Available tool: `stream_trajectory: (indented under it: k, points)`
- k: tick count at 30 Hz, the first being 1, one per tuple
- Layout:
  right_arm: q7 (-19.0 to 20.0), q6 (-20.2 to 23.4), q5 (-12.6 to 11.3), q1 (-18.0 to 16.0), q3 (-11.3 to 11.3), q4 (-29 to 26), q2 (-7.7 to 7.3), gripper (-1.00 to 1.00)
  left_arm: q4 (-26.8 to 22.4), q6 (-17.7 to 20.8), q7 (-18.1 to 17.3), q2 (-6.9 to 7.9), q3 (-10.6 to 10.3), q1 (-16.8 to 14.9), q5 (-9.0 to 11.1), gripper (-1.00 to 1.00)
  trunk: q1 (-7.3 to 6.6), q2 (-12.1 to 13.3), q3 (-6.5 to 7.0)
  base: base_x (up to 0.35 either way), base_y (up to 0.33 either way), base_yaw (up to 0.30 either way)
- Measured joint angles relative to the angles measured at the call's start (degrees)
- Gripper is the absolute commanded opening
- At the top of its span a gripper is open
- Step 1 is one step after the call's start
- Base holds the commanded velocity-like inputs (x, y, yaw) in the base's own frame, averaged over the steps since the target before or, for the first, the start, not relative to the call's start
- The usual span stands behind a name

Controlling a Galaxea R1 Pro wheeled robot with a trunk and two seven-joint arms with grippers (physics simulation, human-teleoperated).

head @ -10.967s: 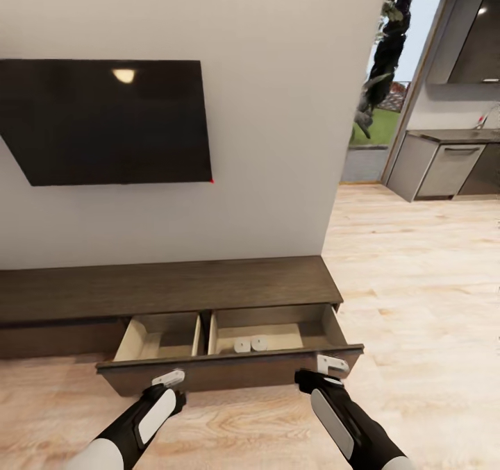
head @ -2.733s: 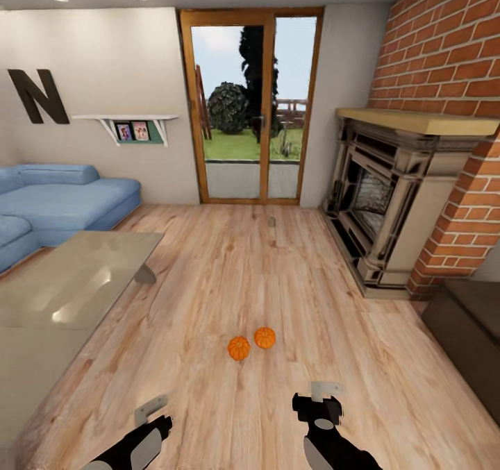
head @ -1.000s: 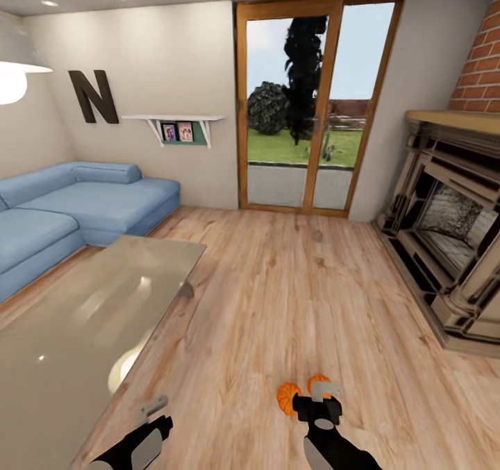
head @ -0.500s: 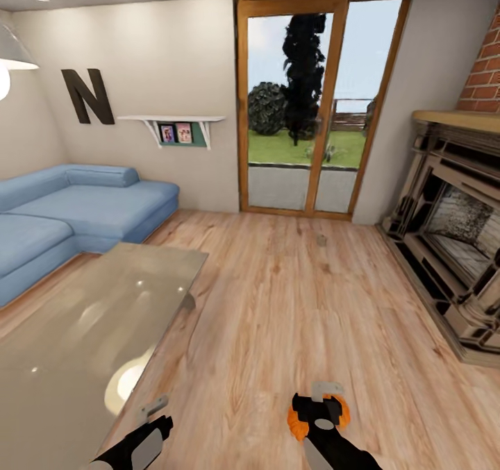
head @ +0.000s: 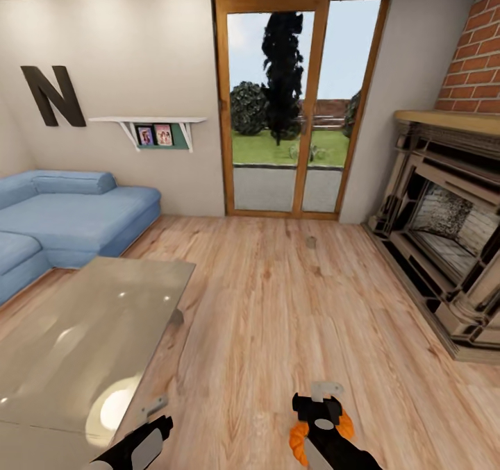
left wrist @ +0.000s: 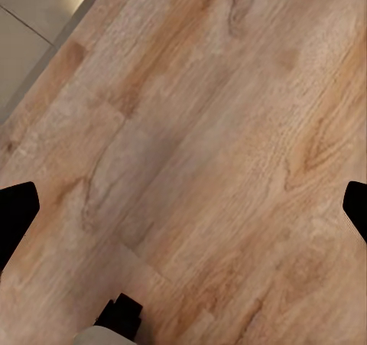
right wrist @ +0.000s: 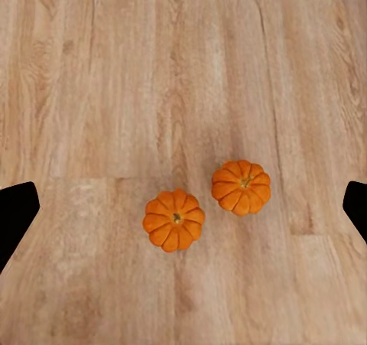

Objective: Place each of the two pumpkins and all three candles from the living room inside a cabinet in the living room (use any cabinet), then make sure every cabinet is closed, and position the cauldron so it is next to a table in the living room.

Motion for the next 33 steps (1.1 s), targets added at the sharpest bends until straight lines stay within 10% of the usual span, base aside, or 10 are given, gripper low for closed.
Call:
stream_trajectory:
  k: [33]
  points:
    - [0.0,0.0,0.0,0.0,0.0,0.0,0.01,1.0,0.0,0.0,0.0,-0.16,0.0,0.0,0.0,1.0,0.0,0.0,0.0,0.112,0.093,-0.107]
